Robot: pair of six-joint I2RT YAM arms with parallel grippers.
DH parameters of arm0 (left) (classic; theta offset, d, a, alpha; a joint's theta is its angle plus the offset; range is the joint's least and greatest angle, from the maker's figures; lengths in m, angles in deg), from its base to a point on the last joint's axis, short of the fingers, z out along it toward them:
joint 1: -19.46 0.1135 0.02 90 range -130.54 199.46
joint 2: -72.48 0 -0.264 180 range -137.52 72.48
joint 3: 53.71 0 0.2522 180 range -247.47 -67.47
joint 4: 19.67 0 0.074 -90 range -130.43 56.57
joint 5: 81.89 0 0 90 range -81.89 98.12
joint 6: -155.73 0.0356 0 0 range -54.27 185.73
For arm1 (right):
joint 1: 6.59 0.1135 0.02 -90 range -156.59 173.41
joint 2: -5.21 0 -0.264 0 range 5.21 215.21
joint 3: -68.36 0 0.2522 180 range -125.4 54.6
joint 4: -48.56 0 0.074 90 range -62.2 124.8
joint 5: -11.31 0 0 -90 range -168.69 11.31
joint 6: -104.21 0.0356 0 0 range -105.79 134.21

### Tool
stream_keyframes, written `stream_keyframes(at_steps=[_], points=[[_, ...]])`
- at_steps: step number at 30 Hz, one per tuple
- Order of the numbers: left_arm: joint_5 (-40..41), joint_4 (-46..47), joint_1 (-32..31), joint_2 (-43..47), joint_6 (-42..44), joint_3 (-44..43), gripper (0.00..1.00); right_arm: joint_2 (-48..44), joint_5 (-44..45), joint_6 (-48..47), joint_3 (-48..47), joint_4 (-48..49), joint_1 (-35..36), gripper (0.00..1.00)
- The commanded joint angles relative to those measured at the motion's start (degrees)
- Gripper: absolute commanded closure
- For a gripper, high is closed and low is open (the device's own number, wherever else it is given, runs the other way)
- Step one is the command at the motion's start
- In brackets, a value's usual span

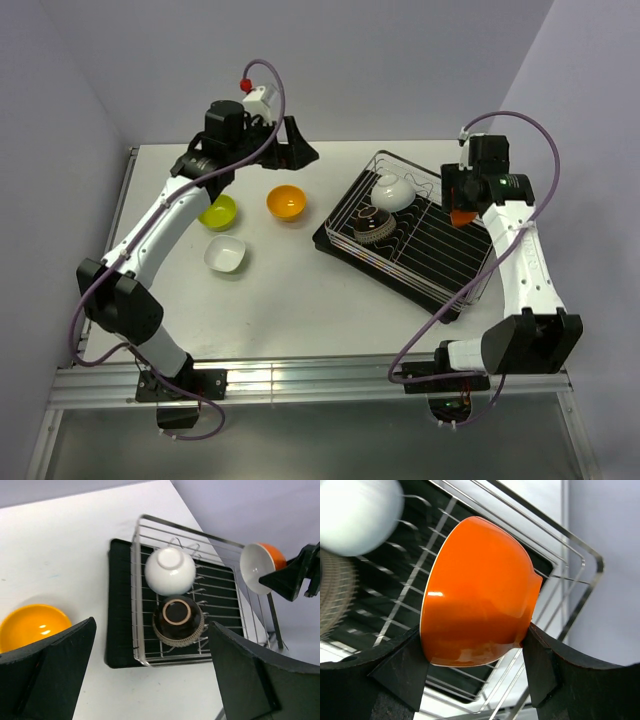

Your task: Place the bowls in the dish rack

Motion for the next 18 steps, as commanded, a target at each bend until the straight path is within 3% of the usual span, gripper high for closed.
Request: stream_keyframes(at_steps=[1,18], points=[[0.9,1.3,1.4,5.9,1.5,1.6,0.00,2.2,7.7,-3.5,-1.3,1.6,-0.2,1.00],[-1.8,0.7,6.3,10.4,2.3,8.6,0.01,8.9,18.4,-7.1,5.4,3.3,-0.2,1.00]])
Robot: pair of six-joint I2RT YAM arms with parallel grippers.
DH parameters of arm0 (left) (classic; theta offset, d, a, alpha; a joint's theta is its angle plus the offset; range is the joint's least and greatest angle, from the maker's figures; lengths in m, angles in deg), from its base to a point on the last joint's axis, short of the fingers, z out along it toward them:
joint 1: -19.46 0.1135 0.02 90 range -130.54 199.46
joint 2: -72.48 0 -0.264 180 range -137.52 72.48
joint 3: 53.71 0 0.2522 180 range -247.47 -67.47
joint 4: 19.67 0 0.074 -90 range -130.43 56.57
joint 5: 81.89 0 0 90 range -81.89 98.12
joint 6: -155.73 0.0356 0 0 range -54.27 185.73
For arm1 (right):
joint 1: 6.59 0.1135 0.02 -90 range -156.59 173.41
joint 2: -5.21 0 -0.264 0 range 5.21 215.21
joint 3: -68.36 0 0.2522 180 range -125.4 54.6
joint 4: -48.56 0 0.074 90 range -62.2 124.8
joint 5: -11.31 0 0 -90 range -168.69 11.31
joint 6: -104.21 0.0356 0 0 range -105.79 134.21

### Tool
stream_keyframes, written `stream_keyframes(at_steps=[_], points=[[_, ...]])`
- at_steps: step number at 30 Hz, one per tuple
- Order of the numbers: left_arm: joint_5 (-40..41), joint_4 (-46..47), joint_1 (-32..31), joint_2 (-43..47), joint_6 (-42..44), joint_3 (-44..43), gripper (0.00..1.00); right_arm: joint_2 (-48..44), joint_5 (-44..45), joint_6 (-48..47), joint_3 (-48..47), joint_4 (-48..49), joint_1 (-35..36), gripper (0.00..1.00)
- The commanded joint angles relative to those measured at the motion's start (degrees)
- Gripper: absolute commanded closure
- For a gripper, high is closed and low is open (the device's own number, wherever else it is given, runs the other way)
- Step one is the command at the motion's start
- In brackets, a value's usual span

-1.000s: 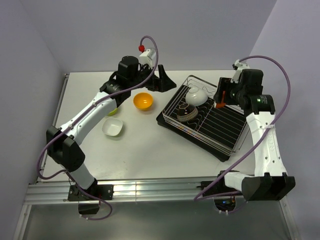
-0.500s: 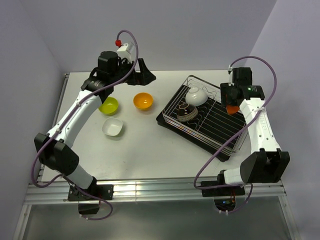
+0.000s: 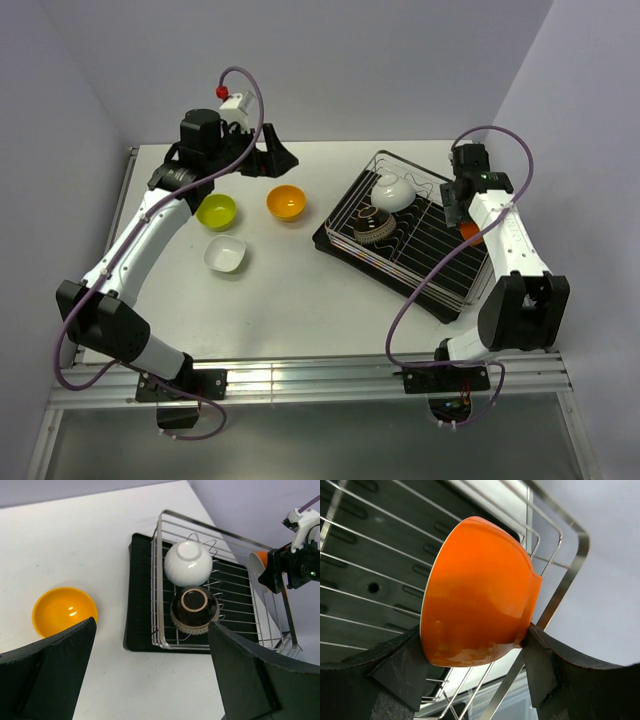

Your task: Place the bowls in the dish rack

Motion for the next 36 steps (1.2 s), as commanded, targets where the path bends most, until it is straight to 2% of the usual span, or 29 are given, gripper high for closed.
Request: stream_keyframes(at_steps=[1,20,28,29,30,33,36], points=[[-2.5,1.9,2.1,2.5,-0.7,1.9,0.00,0.1,3.7,-1.0,1.4,2.8,-0.2,1.00],[-6.9,4.0,7.4,2.9,-2.7,5.8,0.01,4.2,14.5,-3.7,8.6,9.7,0.2,1.00],[-6.7,4.3,8.0,2.6,-3.0,6.1,0.00,6.3,16.2,-3.0,10.0,8.6,0.2,1.00],[-6.6,4.2,8.0,2.6,-2.8,6.0,0.01,6.8,16.2,-2.8,10.0,8.3,0.1,0.99],[-6.5,4.0,8.0,2.6,-2.7,5.9,0.01,7.5,16.1,-2.4,9.8,8.2,0.2,0.92],[-6.3,3.8,8.1,3.0,-2.4,6.2,0.00,8.3,15.7,-1.7,9.5,7.5,0.2,0.86],[-6.4,3.9,8.2,3.2,-2.3,6.6,0.01,9.2,14.9,-1.2,8.9,6.8,0.4,0.72]])
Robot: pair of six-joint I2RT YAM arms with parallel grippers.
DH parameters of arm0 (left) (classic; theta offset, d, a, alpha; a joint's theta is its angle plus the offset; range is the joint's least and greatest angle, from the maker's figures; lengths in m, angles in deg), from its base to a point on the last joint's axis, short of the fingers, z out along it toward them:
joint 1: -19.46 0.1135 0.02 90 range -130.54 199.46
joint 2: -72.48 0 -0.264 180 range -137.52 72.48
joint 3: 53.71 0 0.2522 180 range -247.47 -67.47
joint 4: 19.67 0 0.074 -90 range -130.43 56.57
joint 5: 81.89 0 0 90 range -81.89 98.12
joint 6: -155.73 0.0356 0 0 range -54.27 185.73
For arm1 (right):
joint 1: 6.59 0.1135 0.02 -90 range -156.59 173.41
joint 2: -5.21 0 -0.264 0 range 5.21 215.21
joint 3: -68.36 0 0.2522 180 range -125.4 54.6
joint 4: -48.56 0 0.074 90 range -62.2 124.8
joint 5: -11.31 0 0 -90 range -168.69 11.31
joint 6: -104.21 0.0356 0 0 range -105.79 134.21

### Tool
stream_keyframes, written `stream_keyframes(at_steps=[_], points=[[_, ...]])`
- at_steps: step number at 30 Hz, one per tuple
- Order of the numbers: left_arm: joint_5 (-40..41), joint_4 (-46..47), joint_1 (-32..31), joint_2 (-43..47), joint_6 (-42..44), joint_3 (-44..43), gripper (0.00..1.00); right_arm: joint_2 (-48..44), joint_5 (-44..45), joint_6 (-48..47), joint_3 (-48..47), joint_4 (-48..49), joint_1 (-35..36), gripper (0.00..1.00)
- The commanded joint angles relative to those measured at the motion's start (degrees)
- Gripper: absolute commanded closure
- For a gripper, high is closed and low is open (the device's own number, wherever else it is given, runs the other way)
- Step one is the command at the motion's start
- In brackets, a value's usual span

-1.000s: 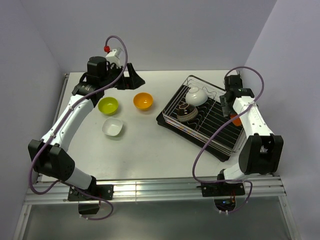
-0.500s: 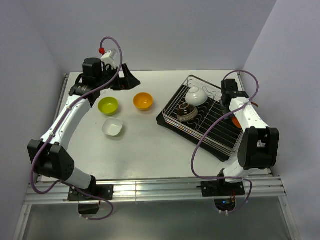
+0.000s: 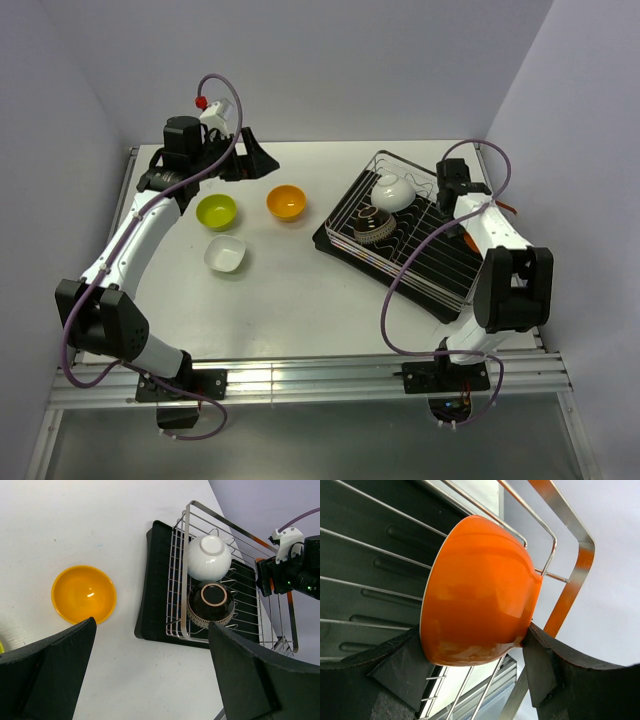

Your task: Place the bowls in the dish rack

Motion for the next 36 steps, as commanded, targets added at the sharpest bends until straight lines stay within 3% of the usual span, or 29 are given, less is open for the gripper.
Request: stream_keyframes(at_steps=[1,3,11,16,25,27,36], points=[[-0.8,2.3,0.4,2.8,0.1,0.4,0.01,2.4,0.9,1.8,0.1,-4.2,-0.5,0.63],[-0.8,2.3,0.4,2.9,0.1,0.5,0.00,2.6,0.6,1.8,0.2,-4.5,-0.2,0.47],[-0.8,2.3,0.5,3.2,0.5,0.4,0.00,3.7,-0.4,2.5,1.4,-5.0,0.2,0.34],[-0.7,2.1,0.6,3.5,0.6,1.1,0.00,4.1,-0.7,2.7,2.2,-4.9,0.3,0.19],[-0.8,2.1,1.0,4.0,0.6,1.6,0.00,4.8,-3.2,4.0,1.9,-6.6,0.4,0.12],[-0.8,2.1,1.0,4.1,0.6,1.7,0.01,4.9,-3.6,4.4,1.7,-7.0,0.5,0.02],[-1.0,2.4,1.1,4.4,0.5,2.1,0.01,4.6,-7.4,5.4,-0.6,-9.7,0.6,0.00]])
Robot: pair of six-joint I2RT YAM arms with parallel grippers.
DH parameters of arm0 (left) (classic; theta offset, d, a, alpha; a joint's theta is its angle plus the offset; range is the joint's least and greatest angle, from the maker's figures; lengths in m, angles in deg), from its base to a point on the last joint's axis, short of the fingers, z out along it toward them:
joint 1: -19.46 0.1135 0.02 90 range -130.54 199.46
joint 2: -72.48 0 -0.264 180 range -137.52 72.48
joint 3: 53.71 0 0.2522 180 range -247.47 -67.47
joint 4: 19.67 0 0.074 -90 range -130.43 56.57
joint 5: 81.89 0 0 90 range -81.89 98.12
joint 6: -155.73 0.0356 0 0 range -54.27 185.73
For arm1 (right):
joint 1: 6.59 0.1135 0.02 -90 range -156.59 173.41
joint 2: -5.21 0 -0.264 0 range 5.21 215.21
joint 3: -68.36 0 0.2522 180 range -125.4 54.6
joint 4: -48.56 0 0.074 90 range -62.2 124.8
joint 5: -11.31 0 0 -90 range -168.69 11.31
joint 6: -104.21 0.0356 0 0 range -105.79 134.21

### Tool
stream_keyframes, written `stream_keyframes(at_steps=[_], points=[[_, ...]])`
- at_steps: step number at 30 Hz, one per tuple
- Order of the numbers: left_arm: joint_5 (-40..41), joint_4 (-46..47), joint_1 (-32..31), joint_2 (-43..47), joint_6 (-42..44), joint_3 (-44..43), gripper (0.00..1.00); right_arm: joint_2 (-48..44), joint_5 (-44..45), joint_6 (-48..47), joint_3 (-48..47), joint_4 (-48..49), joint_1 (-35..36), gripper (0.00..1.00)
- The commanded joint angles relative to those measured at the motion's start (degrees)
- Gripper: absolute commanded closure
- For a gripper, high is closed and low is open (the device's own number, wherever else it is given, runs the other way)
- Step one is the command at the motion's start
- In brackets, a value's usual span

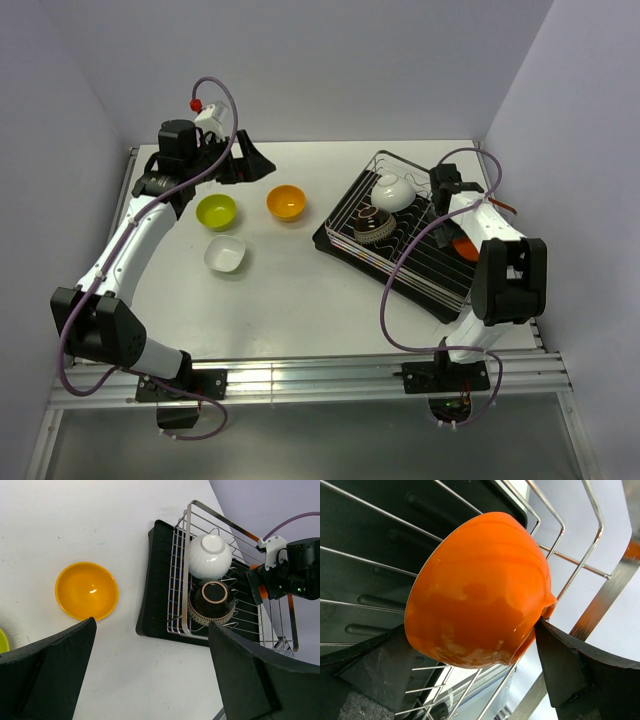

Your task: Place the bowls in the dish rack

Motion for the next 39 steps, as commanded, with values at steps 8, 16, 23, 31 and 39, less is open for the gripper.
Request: stream_keyframes(at_steps=[8,16,23,31,39], points=[[-0.9,2.1,0.4,2.5,0.6,0.0,0.00,0.4,-6.4,3.8,-1.3,-6.0,-0.6,0.00],[-0.9,1.7,0.5,2.4,0.7,-0.5,0.01,-0.6,-8.3,4.9,-2.3,-7.3,-0.6,0.00],[-1.0,2.1,0.5,2.8,0.5,-0.2,0.01,-0.6,-7.2,5.5,-3.6,-6.7,-0.6,0.00],[-0.7,1.6,0.5,2.9,1.0,-0.5,0.00,-0.3,-6.2,6.1,-4.0,-7.7,0.9,0.00],[-0.8,1.4,0.5,2.7,1.2,-0.9,0.01,-0.6,-6.1,7.0,-4.2,-8.1,1.5,0.00]])
